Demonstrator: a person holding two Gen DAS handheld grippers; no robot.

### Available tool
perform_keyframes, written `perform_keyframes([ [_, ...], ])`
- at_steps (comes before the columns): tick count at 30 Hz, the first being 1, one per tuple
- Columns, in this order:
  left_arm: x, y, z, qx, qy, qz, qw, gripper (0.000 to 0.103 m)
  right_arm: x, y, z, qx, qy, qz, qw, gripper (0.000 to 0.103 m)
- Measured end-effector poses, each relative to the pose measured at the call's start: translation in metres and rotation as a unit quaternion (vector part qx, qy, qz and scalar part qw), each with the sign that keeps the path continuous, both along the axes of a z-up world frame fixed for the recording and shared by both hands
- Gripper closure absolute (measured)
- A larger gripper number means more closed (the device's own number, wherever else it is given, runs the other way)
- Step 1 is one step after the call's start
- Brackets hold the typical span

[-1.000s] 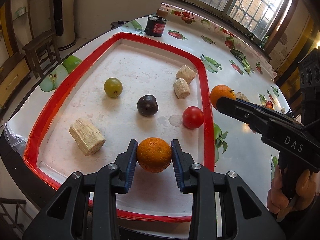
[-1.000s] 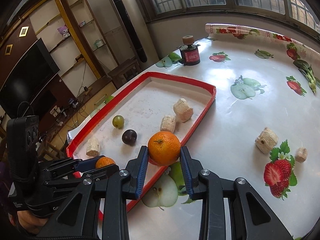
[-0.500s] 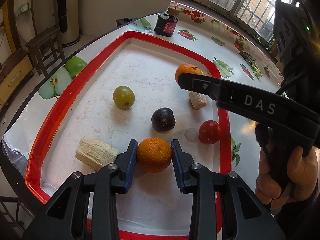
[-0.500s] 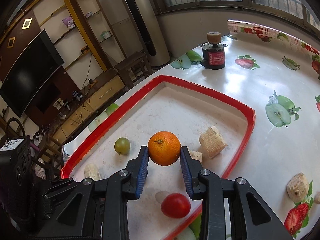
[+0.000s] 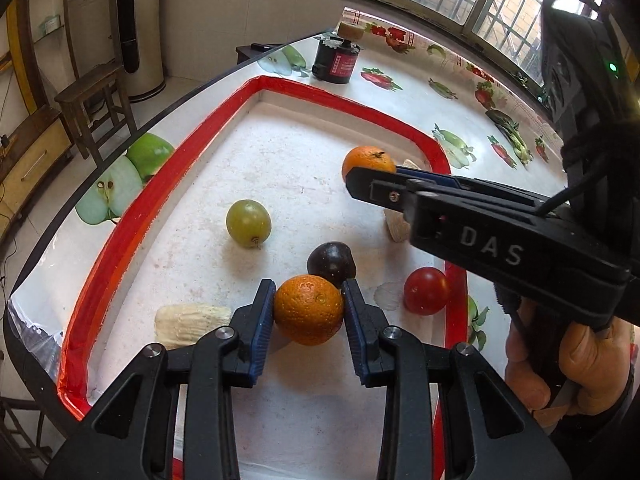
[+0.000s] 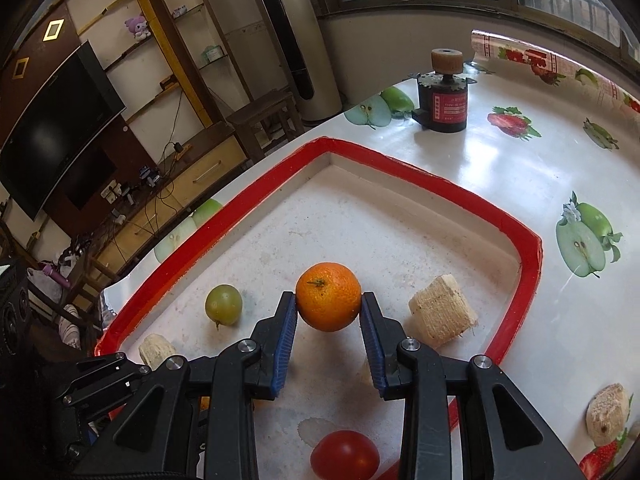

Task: Organize fruits
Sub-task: 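Lower and open left tool to release its orange while right tool releases its orange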

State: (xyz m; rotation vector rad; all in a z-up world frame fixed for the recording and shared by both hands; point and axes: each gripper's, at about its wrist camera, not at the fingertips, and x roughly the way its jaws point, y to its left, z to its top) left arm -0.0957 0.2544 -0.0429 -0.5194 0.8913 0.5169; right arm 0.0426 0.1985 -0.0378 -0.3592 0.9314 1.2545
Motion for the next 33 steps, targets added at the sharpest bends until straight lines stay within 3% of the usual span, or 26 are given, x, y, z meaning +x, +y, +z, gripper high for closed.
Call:
perform_keyframes([
  [6, 0.001, 0.010, 0.005, 0.007, -0.005, 0.011, 0.9999, 0.072, 0.003, -0.023, 0.013, 0.014, 0.002, -0.008, 1.000, 0.070],
  [24, 0.001, 0.023, 0.007, 0.006, 0.002, 0.036, 0.9993, 0.071, -0.006, -0.035, 0.002, -0.006, 0.003, -0.013, 1.000, 0.067],
  [27, -0.002, 0.022, 0.010, 0.009, 0.002, 0.040, 0.9992, 0.060, -0.008, -0.037, 0.003, -0.007, -0.001, -0.013, 1.000, 0.067],
  [28, -0.003, 0.021, 0.012, 0.012, 0.000, 0.042, 0.9990, 0.050, -0.008, -0.038, 0.003, -0.008, -0.002, -0.013, 1.000, 0.067],
  [29, -0.004, 0.020, 0.015, 0.016, -0.003, 0.045, 0.9988, 0.046, -0.009, -0.038, 0.003, -0.010, -0.002, -0.013, 1.000, 0.066],
  [33, -0.008, 0.017, 0.022, 0.022, -0.010, 0.049, 0.9985, 0.046, -0.011, -0.045, 0.008, -0.002, -0.004, -0.014, 1.000, 0.061],
])
